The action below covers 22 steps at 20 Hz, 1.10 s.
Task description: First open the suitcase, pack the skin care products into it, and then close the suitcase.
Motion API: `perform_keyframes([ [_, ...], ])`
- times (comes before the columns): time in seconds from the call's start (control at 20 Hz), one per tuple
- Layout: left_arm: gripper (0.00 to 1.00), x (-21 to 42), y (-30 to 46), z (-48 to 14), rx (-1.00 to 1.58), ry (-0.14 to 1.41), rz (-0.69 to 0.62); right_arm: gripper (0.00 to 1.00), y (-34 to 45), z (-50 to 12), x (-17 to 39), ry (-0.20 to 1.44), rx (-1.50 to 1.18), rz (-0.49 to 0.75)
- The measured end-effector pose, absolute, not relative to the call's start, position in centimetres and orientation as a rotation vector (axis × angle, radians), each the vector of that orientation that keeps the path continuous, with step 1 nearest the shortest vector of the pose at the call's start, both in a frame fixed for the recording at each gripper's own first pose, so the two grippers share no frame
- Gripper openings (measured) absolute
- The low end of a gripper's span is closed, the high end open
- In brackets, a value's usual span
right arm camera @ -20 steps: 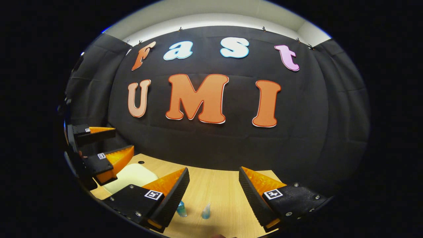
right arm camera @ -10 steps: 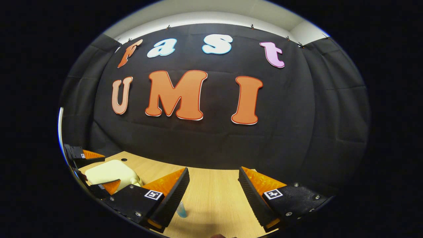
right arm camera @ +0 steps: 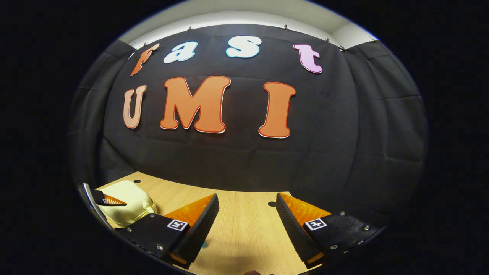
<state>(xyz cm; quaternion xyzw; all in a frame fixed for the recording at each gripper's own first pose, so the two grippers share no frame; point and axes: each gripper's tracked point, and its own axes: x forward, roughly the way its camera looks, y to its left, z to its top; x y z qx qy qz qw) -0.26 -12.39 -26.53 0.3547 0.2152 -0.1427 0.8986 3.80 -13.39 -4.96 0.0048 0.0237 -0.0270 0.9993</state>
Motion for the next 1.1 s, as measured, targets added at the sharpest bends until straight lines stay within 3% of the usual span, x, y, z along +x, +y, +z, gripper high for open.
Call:
perform_keyframes([
  [0.4, 0.92, -0.5, -11.8, -30.4, 1.000, 0.502, -0.333, 0.95, -14.7, -6.0, 4.3, 0.059, 0.041, -0.066],
  [0.45, 0.84, -0.3, -11.5, -30.9, 1.036, 0.506, -0.331, 0.95, -14.6, -6.1, 4.3, 0.060, 0.041, -0.065],
  [0.55, 0.83, 0.1, -11.5, -32.0, 1.084, 0.531, -0.333, 0.95, -14.7, -6.0, 4.5, 0.058, 0.040, -0.063],
  [0.7, 0.61, 0.8, -11.1, -32.0, 1.187, 0.528, -0.314, 0.96, -14.8, -6.0, 4.5, 0.053, 0.037, -0.061],
  [0.75, 0.50, 1.2, -11.4, -32.5, 1.207, 0.534, -0.329, 0.95, -14.8, -6.0, 4.6, 0.055, 0.037, -0.061],
  [0.85, 0.13, 0.9, -11.5, -32.3, 1.216, 0.534, -0.334, 0.95, -14.9, -6.1, 4.6, 0.055, 0.040, -0.061],
  [0.9, 0.05, 1.0, -11.2, -32.4, 1.195, 0.546, -0.332, 0.95, -14.9, -6.1, 4.6, 0.056, 0.040, -0.063],
  [1.1, 0.05, 1.4, -10.7, -30.2, 1.045, 0.532, -0.296, 0.95, -14.5, -6.4, 4.7, 0.062, 0.029, -0.054],
])
